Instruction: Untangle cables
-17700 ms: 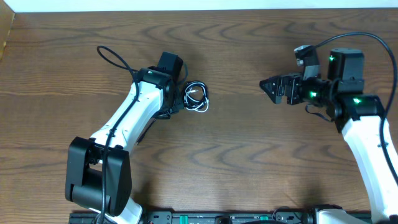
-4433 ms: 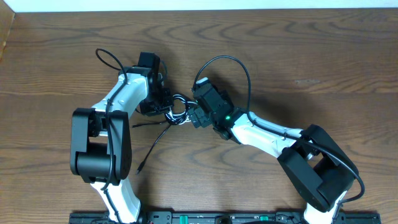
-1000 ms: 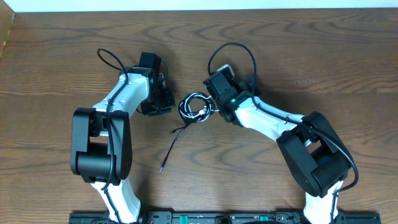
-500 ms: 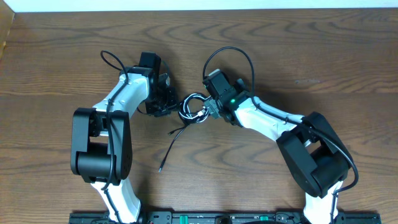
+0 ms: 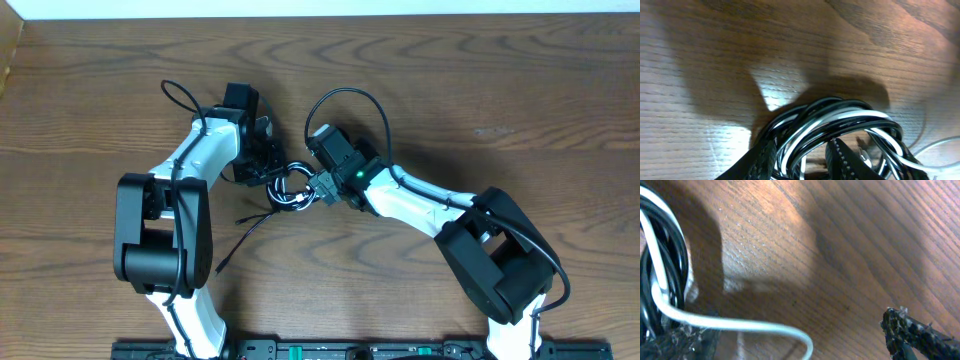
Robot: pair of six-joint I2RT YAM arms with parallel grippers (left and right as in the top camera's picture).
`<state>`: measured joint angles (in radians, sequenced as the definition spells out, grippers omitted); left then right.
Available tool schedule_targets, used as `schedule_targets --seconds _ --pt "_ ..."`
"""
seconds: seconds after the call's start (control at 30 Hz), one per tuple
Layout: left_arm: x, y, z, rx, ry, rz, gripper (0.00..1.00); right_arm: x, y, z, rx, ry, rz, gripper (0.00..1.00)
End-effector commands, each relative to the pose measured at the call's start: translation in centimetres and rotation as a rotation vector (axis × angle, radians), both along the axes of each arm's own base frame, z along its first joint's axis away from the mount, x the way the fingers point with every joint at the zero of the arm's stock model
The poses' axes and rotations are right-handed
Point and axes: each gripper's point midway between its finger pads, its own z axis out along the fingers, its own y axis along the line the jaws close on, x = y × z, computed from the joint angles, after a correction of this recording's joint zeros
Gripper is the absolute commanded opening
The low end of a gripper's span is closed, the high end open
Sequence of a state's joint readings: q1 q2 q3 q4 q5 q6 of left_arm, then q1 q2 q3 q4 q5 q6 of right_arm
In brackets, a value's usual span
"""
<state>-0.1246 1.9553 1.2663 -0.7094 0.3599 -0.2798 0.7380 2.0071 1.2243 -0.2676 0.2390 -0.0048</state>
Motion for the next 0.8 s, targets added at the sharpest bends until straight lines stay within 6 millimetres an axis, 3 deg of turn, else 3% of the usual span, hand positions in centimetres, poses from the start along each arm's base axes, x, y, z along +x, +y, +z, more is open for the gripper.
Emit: schedule_targets --seconds 0.0,0.23,0.57,0.77 --pt "-0.1 1.4 -0.6 0.072 0.002 0.002 0.38 0.4 -0.5 0.9 -0.003 -0.005 0.007 0.99" --pt "-0.4 2.8 -1.8 0.15 0.002 0.03 0.38 1.0 -1.9 1.2 -0.049 -0.007 -0.029 0.99" --pt "-0.5 3.7 -2.8 0.198 -0.013 0.053 0.39 3.0 -8.3 2.5 -0.337 -0.122 -0.152 0.99" --pt "-0.5 3.7 -2.8 0.197 -0.014 0.053 0.39 4.4 -11.0 3.3 -0.386 -0.163 -0.232 0.99"
